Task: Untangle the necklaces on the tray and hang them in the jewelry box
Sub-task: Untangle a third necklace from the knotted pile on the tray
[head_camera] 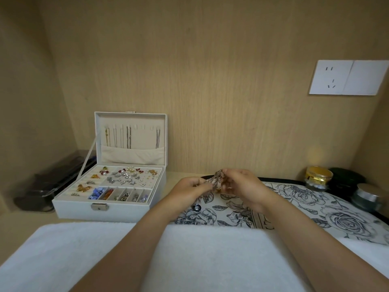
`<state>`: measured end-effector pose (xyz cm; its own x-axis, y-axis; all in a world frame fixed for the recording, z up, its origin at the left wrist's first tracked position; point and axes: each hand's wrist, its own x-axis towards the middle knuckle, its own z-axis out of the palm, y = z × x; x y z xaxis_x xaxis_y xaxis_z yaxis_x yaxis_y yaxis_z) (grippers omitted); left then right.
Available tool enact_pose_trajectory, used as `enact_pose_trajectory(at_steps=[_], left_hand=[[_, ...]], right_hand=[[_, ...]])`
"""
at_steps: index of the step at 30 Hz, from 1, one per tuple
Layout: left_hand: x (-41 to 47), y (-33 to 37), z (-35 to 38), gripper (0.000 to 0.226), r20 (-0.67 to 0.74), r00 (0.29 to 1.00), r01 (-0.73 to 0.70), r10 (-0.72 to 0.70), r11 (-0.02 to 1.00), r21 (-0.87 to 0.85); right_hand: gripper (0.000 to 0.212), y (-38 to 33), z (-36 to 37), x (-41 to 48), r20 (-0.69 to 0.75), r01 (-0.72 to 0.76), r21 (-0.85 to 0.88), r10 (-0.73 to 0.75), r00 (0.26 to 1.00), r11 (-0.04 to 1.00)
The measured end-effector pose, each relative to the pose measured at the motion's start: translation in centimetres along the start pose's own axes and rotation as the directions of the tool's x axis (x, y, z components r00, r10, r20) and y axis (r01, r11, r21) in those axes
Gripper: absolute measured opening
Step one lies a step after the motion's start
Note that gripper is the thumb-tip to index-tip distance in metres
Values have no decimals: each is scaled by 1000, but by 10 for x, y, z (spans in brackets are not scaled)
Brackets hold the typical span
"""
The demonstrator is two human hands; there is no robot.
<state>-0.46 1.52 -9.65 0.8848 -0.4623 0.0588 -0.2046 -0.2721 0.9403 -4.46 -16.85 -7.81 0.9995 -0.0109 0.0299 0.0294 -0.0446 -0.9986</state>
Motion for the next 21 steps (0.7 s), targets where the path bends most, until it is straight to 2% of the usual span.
enact_pose_trajectory(at_steps=[2,3,6,8,11,14,16,18,19,21], left_hand=[[3,-1,0,19,-33,999,-6,5,1000,-23],[3,-1,-1,18,-62,998,-4,1,999,-41],[2,1,2,18,-135,991,-1,-9,997,-77],[1,5,5,19,-148,989,-17,-8,987,-163],[2,5,7,18,-83,996,-18,-17,913,-407],[5,0,5,31,30,999,7,12,820,-572],[7,-1,3,30,74,997,47,-6,824,-565],[8,-1,4,19,82,996,73,-35,856,-513],[9,-3,5,18,74,997,69,-37,869,-490],[9,-5,6,18,68,997,63,-36,885,-461]], right_hand=[[29,-1,3,0,38,-68,113,64,997,991],[31,2,3,1,44,-87,111,82,996,990],[42,6,2,0,100,-95,-96,105,989,991],[46,7,1,-1,114,-110,-198,134,984,974],[45,8,-4,-1,83,-107,-236,129,988,966],[47,3,-9,-3,99,-113,-284,147,984,952],[40,-1,-10,-4,87,-141,-163,156,984,977],[37,-4,-11,-3,63,-156,165,147,987,974],[36,-7,-12,-1,48,-136,321,127,991,937],[37,-11,-12,0,16,-92,527,99,995,845]])
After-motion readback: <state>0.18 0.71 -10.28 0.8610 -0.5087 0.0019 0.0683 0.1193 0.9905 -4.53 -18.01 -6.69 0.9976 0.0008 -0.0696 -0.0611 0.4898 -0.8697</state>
